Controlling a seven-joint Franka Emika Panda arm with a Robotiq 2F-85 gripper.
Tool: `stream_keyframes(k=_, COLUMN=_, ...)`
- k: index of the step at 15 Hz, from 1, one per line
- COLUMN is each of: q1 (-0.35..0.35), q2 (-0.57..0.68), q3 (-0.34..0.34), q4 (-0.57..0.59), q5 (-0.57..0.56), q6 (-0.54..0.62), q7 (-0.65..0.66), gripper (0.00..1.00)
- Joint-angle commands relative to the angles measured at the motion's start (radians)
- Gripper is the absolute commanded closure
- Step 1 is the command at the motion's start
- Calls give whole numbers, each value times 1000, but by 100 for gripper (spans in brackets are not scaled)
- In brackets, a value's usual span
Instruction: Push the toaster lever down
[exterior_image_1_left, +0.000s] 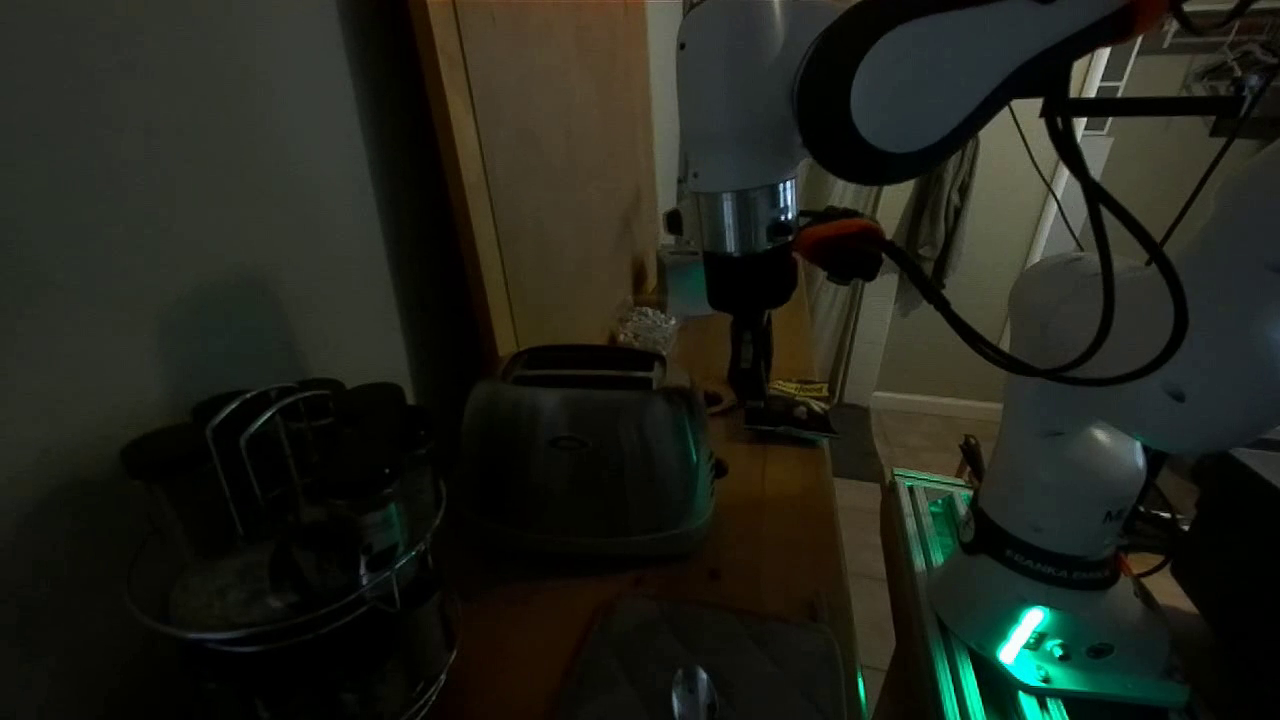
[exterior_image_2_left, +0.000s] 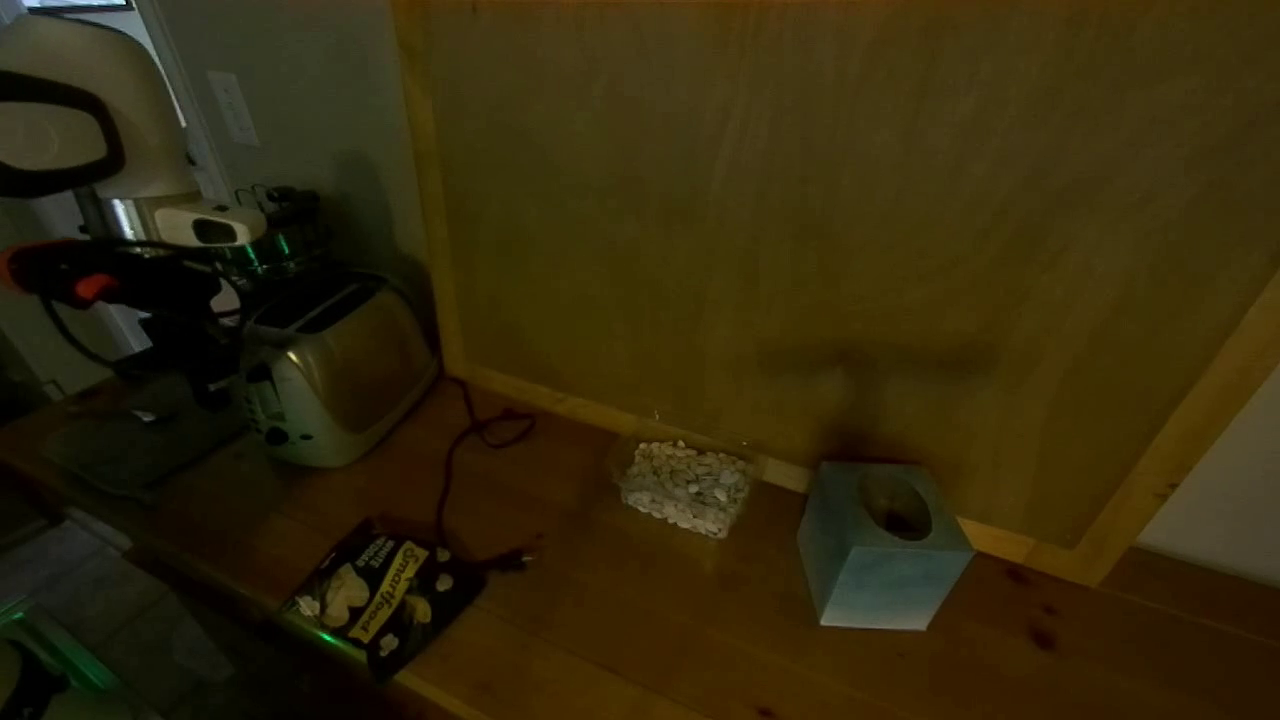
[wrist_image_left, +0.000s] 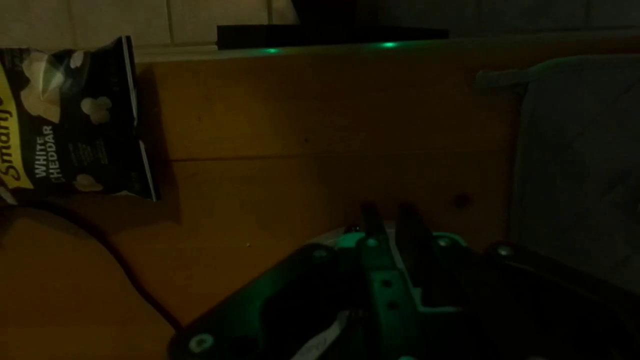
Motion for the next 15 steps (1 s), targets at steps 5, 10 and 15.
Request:
stream_keyframes(k=5, q1=4, q2=-118, q3=19, q4=-3, q5=-27, q6=-39, q7=39, gripper=25)
stream_keyframes(k=10, q1=-2, q2=-176, q3=59, q4=13, q5=-87, q6=44, q7=70, gripper=0)
stream_keyframes(k=15, q1=-5, q2=-184, q3=54, q4=52, q5=-77, q6=105, q7=90, gripper=0)
